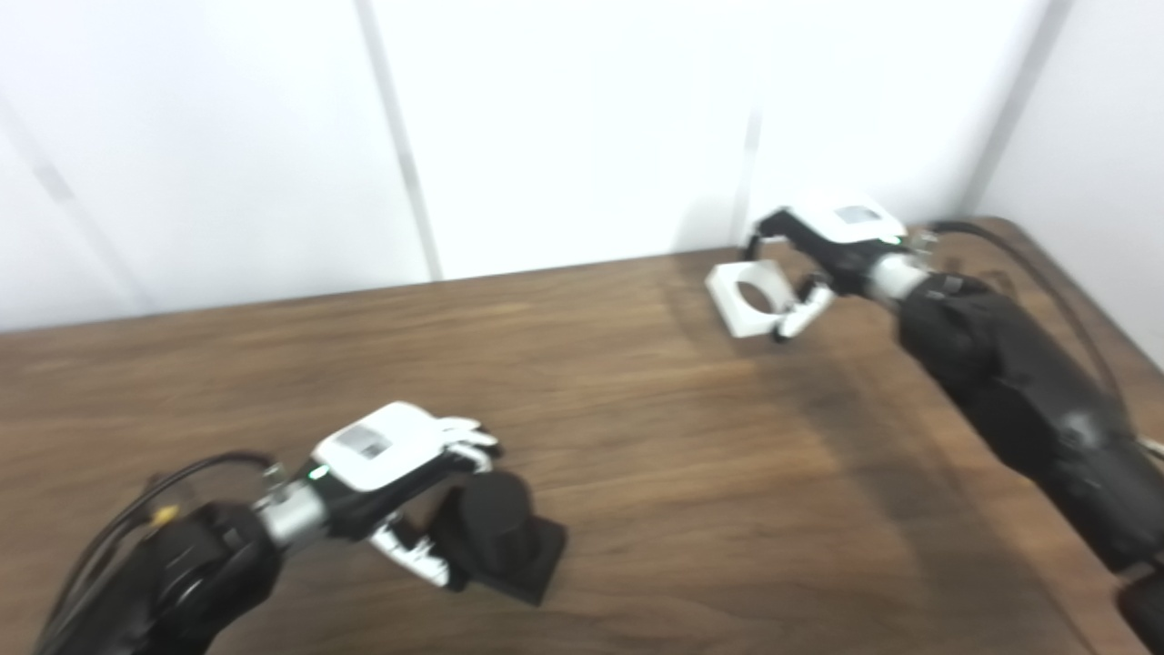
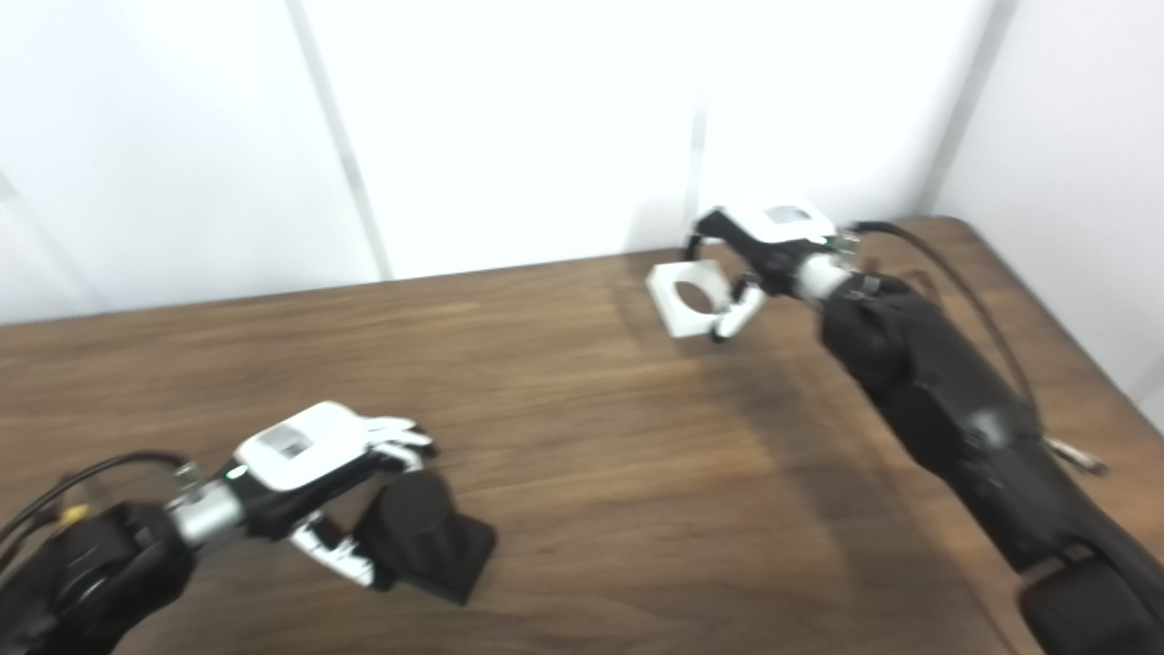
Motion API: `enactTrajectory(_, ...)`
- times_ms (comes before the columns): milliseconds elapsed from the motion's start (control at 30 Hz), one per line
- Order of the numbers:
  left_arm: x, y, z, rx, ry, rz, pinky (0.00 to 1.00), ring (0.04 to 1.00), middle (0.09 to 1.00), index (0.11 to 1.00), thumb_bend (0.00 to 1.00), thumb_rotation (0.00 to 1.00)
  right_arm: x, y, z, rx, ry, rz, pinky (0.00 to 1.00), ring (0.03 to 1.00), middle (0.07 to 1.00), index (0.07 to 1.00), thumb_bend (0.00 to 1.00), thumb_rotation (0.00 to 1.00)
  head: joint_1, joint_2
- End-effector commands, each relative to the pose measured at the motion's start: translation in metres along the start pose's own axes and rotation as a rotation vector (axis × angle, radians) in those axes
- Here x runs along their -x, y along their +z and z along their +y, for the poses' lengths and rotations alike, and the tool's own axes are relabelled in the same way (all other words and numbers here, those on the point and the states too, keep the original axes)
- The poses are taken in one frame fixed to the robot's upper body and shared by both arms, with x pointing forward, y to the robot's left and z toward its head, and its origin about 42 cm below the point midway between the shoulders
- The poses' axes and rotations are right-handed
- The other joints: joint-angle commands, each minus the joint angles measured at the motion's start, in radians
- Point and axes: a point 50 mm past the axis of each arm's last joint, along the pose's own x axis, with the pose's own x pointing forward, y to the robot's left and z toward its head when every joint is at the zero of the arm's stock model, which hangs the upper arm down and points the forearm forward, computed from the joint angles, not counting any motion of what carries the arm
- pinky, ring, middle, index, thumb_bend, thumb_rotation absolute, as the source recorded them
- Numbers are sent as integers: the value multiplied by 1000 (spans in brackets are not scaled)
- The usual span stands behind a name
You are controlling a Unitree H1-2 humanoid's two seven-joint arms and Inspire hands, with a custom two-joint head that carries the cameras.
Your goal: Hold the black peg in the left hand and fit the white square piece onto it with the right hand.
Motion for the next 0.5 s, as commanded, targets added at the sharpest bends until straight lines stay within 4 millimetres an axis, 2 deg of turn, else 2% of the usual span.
enactTrajectory(0,-6,1,-17,-33,-118,43,745,888,841,489,525,66,-2,5,-37,27,-81,-60,620,760,728,480,523,129,16,7)
enactTrajectory(100,-9,2,-16,-30,-120,48,751,893,845,489,525,66,-1,11,-40,16,-77,-94,631,766,730,479,523,130,34,13)
enactTrajectory(467,-17,4,-14,-17,-110,63,752,902,847,489,525,65,3,58,-47,-31,-45,-269,628,761,726,478,523,130,61,22)
